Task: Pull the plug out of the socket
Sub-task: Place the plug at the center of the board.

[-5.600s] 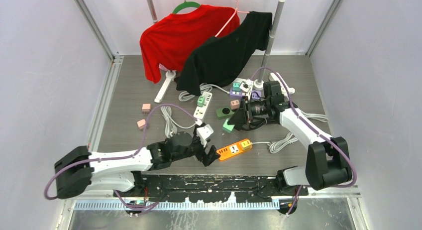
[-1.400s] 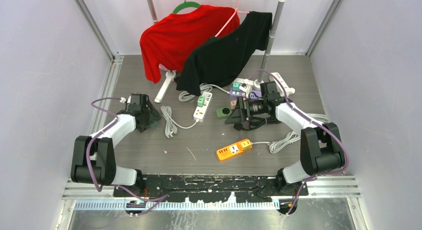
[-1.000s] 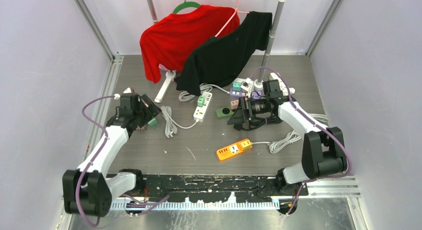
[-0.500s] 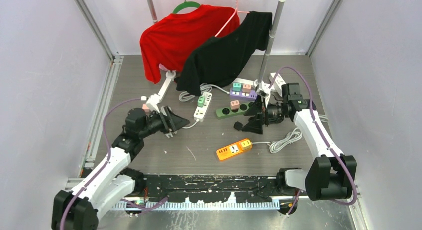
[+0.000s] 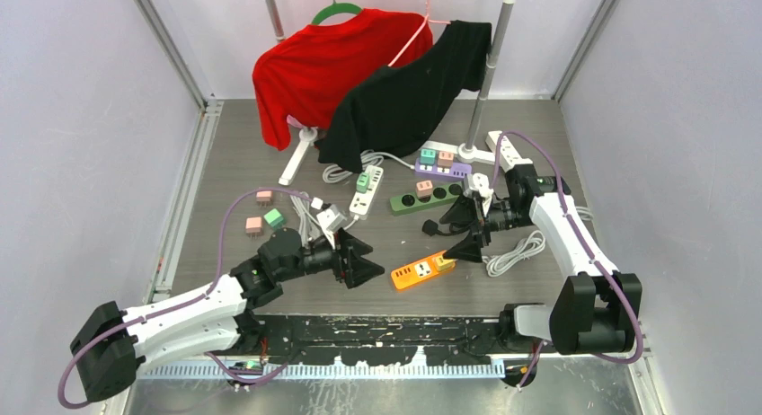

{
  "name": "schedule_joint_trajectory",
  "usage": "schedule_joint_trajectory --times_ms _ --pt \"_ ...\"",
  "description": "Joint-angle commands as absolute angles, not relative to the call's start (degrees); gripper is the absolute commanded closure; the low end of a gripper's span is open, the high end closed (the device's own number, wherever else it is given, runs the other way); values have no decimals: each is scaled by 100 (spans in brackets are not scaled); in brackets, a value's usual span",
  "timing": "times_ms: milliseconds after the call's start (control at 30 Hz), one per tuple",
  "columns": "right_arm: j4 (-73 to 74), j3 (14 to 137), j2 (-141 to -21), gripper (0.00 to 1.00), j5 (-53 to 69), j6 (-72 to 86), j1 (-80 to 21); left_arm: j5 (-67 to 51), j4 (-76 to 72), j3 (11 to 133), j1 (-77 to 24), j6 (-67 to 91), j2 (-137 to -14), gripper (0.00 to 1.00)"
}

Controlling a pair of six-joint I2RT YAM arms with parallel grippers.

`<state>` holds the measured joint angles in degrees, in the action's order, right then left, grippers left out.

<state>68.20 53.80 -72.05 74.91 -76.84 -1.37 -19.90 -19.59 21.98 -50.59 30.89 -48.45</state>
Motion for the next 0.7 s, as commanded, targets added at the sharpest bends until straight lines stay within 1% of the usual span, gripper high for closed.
schedule_joint_trajectory --times_ms 0,133,200,233,300,367,433,667 --pt "7722 5548 -7271 0 7342 -9357 -114 -1032 -2911 1975 -5501 2106 -5063 27" --pt "8178 5394 -7361 2 6974 -10520 -148 -842 -3766 1662 -5738 1743 -5466 18" --pt "8122 5309 -7401 4 6776 -10700 -191 -911 -4341 1452 -5757 1557 -5743 14" --pt "8045 5278 -7428 5 6653 -10704 -250 -971 -4572 1359 -5761 1454 -5875 8" --pt "7868 5200 -7472 9 6398 -10698 -382 -954 -4686 1340 -5754 1338 -6049 1" --pt "7589 5105 -7487 13 6147 -10547 -481 -900 -4638 1382 -5750 1334 -6170 0" --pt "7043 5015 -7451 20 5894 -9940 -594 -933 -4666 1393 -5759 1351 -6242 0" --pt "6072 4873 -7594 28 5269 -8897 -1225 -1106 -4886 1230 -5757 1357 -6245 1"
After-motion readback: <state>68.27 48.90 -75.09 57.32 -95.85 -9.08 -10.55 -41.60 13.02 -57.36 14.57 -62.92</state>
